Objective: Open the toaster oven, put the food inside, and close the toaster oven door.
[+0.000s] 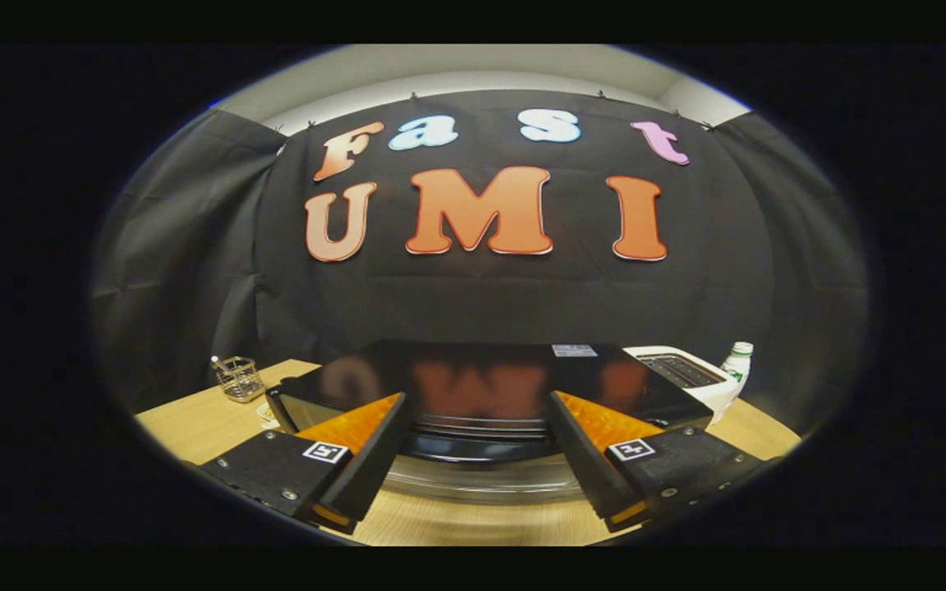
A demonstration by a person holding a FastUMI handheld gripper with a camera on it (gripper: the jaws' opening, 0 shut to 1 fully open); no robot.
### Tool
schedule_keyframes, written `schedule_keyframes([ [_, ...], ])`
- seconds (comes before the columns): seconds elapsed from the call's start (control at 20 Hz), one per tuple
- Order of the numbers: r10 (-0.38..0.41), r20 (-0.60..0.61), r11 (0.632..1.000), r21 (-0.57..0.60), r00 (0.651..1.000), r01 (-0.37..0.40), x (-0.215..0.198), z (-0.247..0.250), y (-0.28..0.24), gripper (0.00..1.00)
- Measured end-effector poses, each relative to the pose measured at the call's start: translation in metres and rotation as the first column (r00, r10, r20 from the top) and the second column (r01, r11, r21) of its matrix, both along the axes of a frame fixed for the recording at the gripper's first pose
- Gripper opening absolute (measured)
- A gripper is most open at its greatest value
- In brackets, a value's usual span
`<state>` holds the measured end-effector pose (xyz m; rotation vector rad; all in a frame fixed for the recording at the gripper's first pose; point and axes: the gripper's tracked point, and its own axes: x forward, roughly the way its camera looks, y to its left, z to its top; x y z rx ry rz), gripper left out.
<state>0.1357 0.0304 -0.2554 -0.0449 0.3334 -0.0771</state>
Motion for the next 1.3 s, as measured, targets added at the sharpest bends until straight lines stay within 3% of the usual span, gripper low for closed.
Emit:
schedule_keyframes([
  [0.2,0.027,0.013,0.999,0.028,1.000,-0.027,-0.016,-0.004,0.007,0.97],
  [0.4,0.100,-0.001,0.993,0.060,0.995,-0.100,-0.043,0.000,0.022,0.88],
  [0.55,0.138,-0.050,0.985,0.108,0.989,-0.132,-0.075,-0.006,0.029,0.88],
  [0.65,0.174,-0.178,0.972,0.189,0.969,-0.140,-0.102,-0.034,0.039,0.87],
  [0.8,0.201,-0.353,0.962,0.247,0.914,-0.117,-0.142,-0.086,0.040,0.88],
  [1.15,0.196,-0.430,0.931,0.364,0.881,-0.030,-0.155,-0.105,0.025,0.83],
  [1.3,0.208,-0.509,0.908,0.417,0.835,0.028,-0.162,-0.123,0.021,0.80],
])
